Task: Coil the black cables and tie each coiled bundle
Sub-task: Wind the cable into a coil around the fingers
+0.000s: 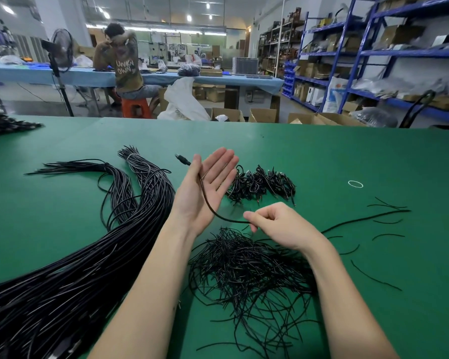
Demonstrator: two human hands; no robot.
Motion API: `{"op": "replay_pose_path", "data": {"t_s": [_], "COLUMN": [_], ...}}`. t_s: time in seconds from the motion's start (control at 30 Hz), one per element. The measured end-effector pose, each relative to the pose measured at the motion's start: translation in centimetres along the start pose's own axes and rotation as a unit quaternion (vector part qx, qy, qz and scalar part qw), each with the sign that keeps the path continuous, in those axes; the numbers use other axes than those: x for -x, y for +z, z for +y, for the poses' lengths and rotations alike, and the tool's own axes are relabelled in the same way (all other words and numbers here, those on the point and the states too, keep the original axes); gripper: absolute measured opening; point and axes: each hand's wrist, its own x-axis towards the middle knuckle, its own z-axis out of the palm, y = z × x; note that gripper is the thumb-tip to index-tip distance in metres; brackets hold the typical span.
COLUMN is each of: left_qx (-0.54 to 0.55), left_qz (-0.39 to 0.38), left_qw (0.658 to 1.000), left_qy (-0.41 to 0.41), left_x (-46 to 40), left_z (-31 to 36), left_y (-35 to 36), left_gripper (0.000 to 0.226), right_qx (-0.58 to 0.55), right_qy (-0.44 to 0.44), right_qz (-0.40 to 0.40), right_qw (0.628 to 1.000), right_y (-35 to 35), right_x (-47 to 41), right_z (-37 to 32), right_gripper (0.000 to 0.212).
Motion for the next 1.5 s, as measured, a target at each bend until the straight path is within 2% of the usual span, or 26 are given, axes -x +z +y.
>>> {"op": "replay_pose_path", "data": {"t_s": [0.2, 0.33, 0.47, 0.57, 0.7, 0.77, 0.87, 0.97, 1.03, 1.13, 1.27, 1.4, 1.5], "left_qx": [0.012, 0.023, -0.051, -0.15, -0.241, -0.301, -0.363, -0.347, -0.276, -0.087, -0.012, 0.017, -0.038], "left_qz": [-0.017, -0.066, -0.161, -0.194, -0.163, -0.131, -0.099, -0.049, -0.018, 0.002, -0.022, -0.07, -0.111], "left_qw": [1.0, 0.995, 0.97, 0.937, 0.901, 0.891, 0.883, 0.908, 0.943, 0.988, 0.994, 0.993, 0.982], "left_qy": [-0.021, -0.072, -0.176, -0.248, -0.322, -0.315, -0.28, -0.229, -0.184, -0.129, -0.103, -0.092, -0.147], "left_x": [0.1, 0.7, 1.6, 1.9, 1.5, 1.1, 0.9, 0.6, 0.3, -0.1, -0.2, 0.1, 0.5], "left_z": [0.0, 0.2, 0.3, 0.4, -0.2, -0.5, -1.0, -1.1, -0.9, 0.0, 0.2, 0.7, 1.0], "left_y": [0.0, 0.3, 0.7, 0.7, 0.5, 0.5, 0.4, 0.1, -0.1, -0.4, -0.6, -0.7, -0.6], "left_gripper": [0.058, 0.061, 0.063, 0.065, 0.069, 0.069, 0.065, 0.06, 0.059, 0.057, 0.059, 0.062, 0.065], "right_qx": [-0.015, 0.017, 0.021, 0.002, 0.061, 0.102, 0.113, 0.127, 0.112, -0.055, -0.236, -0.172, -0.095], "right_qy": [0.016, 0.032, 0.045, 0.034, 0.054, 0.056, 0.038, -0.022, -0.047, -0.018, 0.049, 0.071, 0.066], "right_qz": [0.041, 0.046, 0.043, -0.011, -0.089, -0.105, -0.107, -0.035, -0.012, -0.076, -0.154, -0.227, -0.202], "right_qw": [0.999, 0.998, 0.998, 0.999, 0.993, 0.988, 0.987, 0.991, 0.993, 0.995, 0.958, 0.956, 0.973], "right_y": [0.1, 0.6, 0.9, -0.6, -4.3, -5.8, -6.9, -6.6, -5.7, -3.5, -1.2, -0.2, -1.5], "right_x": [-0.2, -0.7, -1.6, -2.4, -3.7, -4.4, -4.7, -4.2, -3.6, -2.4, -1.9, -1.8, -2.4], "right_z": [0.6, 1.0, 1.1, 0.1, -3.7, -5.8, -8.6, -10.4, -10.3, -8.3, -4.5, -1.4, -0.7], "right_gripper": [0.047, 0.049, 0.047, 0.035, 0.04, 0.042, 0.029, 0.022, 0.018, 0.018, 0.026, 0.04, 0.037]}}
